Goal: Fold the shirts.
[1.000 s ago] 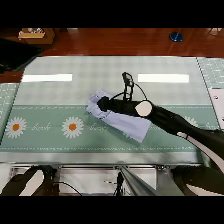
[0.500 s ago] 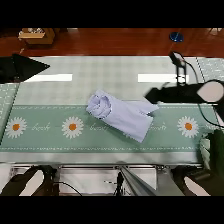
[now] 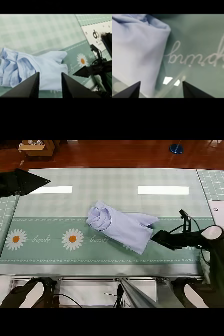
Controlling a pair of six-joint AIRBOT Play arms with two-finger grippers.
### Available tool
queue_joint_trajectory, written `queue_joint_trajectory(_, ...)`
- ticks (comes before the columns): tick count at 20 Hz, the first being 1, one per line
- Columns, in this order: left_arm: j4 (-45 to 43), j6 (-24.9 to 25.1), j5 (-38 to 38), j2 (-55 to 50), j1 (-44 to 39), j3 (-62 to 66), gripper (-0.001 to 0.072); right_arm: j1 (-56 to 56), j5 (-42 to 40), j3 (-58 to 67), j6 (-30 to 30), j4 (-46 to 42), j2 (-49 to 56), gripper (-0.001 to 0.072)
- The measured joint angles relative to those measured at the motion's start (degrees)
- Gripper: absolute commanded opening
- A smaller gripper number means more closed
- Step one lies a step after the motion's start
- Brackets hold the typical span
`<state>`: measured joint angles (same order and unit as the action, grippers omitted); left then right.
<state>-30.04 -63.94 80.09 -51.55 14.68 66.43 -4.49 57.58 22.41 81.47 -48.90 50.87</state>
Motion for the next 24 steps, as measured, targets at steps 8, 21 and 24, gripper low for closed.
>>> queue_joint_trajectory(8, -0.20, -0.02, 0.11, -0.02, 0.00, 0.00, 0.0352, 16.74, -22.49, -6.08, 4.28, 17.66, 6.54, 0.0030)
queue_joint_trajectory(21, -1.81, 0.00, -0.24, -0.96, 0.00, 0.00, 0.0351, -2.84, 3.02, 23.56, 12.72, 0.70, -14.73, 0.0030)
queue_joint_trajectory(24, -2.03, 0.04, -0.35, -1.49, 0.00, 0.00, 0.0351, -14.64, 17.11, 32.09, 18.36, -10.12, -20.11, 0.0029)
